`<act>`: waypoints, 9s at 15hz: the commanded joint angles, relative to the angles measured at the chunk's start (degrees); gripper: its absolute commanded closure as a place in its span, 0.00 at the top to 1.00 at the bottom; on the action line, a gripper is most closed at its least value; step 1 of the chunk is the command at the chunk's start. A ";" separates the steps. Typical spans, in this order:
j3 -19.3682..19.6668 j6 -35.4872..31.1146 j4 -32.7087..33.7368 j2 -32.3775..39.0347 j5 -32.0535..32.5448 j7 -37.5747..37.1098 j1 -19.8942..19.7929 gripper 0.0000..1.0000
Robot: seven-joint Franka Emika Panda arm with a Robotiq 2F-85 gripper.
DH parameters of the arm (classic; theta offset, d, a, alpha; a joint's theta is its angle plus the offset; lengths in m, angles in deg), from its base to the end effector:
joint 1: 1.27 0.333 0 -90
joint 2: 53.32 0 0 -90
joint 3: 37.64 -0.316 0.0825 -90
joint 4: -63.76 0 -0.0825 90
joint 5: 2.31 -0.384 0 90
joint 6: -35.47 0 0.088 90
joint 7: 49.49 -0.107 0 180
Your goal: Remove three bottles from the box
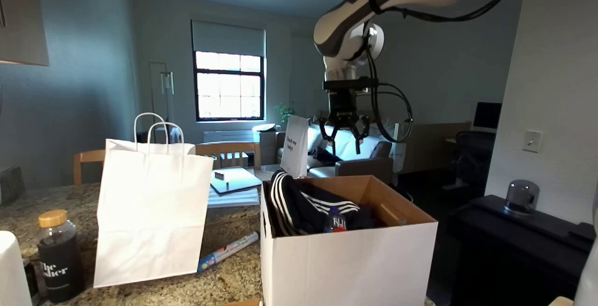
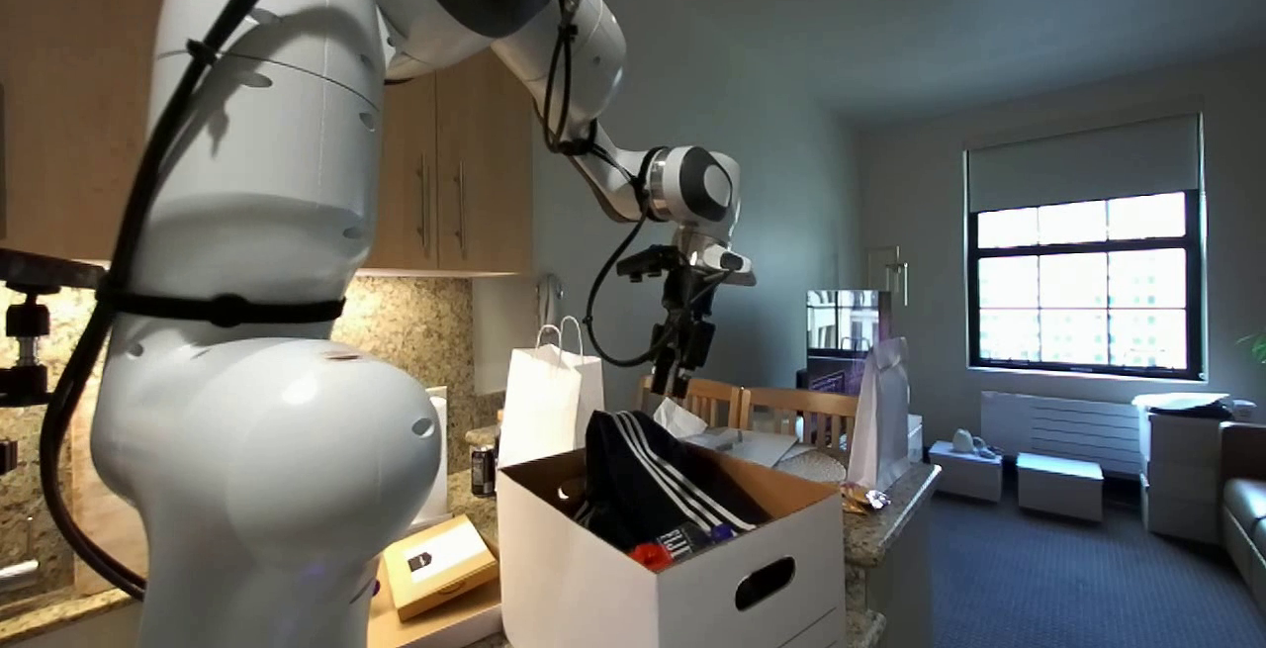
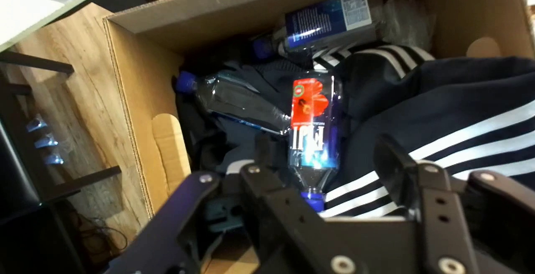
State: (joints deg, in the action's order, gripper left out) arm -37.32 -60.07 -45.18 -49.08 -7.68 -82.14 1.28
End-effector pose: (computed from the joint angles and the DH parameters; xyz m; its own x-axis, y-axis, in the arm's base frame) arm 0.5419 0.0303 0.4385 0.8030 -0.5140 -0.3017 -0.5122 -0.8540 0.0916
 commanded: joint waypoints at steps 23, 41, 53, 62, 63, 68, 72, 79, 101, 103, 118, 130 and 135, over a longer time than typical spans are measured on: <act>1.94 -33.88 -10.47 18.93 -0.87 1.35 5.26 0.48; -8.79 -18.42 -10.02 -13.62 -2.94 -0.24 5.73 0.35; -19.63 -19.85 5.10 12.54 1.06 -14.84 19.01 0.35; -15.35 -18.61 19.24 38.97 -0.79 -14.40 29.27 0.35; -15.39 -18.96 19.73 40.49 -1.11 -14.21 30.01 0.35; -14.20 -19.34 22.46 46.83 0.16 -14.23 35.24 0.35; -12.54 -18.68 22.37 48.58 0.00 -13.82 38.03 0.85; -10.33 -20.84 14.89 41.07 2.96 -12.77 39.81 1.00; -7.28 -33.10 -20.17 -16.77 4.65 -6.32 13.09 1.00; -6.40 -30.13 -19.37 -15.54 4.39 -0.87 9.60 1.00; -6.05 -18.08 -17.37 -3.28 12.30 14.39 4.31 1.00; -3.61 -16.32 -9.80 -2.62 6.69 8.68 2.89 1.00; -2.75 -17.39 -9.20 -4.58 1.12 8.34 2.03 1.00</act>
State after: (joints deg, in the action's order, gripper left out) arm -39.89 -77.18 -53.97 -51.87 -3.75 -72.52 4.22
